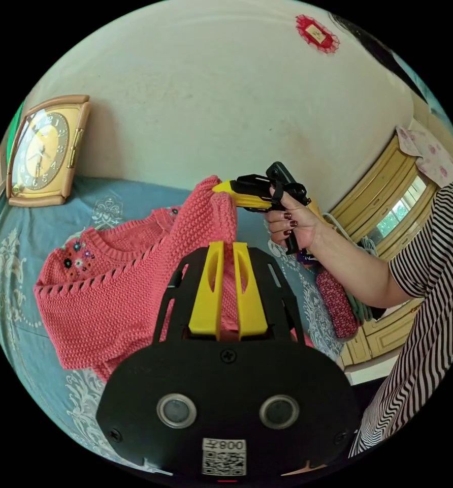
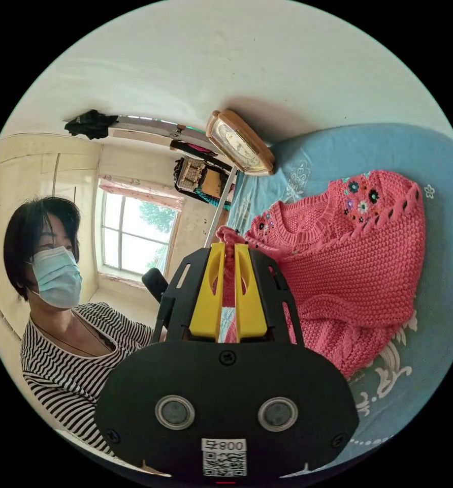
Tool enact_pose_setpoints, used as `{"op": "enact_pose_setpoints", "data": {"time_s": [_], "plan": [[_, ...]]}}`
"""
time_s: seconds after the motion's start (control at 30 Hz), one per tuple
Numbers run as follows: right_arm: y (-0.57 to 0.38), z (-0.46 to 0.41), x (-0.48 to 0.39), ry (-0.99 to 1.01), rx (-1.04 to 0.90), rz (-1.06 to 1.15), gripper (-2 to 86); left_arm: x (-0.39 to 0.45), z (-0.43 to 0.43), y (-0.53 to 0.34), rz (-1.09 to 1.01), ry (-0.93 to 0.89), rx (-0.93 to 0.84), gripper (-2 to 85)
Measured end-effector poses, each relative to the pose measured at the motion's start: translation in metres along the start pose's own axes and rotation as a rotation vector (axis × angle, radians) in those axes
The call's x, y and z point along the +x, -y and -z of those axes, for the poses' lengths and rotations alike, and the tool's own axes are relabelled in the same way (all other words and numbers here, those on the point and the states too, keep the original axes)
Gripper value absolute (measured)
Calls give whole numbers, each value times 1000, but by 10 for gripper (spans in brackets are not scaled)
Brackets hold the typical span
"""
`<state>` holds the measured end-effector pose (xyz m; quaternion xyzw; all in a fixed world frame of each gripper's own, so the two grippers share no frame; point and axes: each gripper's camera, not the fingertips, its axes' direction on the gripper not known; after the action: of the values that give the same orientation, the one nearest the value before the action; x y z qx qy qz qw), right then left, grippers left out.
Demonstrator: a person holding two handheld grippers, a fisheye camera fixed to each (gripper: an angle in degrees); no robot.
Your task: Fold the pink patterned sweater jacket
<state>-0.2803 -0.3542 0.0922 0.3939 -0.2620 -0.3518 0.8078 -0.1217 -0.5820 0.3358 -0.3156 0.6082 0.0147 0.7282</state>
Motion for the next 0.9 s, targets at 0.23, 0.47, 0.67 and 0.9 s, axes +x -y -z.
{"op": "enact_pose_setpoints", "data": {"time_s": [0.23, 0.47, 0.67, 0.9], "plan": [[-65, 43, 53, -24, 69, -154, 25, 37, -59, 18, 17, -92, -112, 26], [-82, 52, 87, -118, -3, -190, 23, 70, -113, 39, -35, -45, -236, 25], [-112, 64, 116, -156, 10, -291, 13, 95, -150, 40, -40, -104, -367, 23], [-128, 67, 73, -174, 81, -167, 2, 112, -125, 53, 28, -60, -249, 15]]}}
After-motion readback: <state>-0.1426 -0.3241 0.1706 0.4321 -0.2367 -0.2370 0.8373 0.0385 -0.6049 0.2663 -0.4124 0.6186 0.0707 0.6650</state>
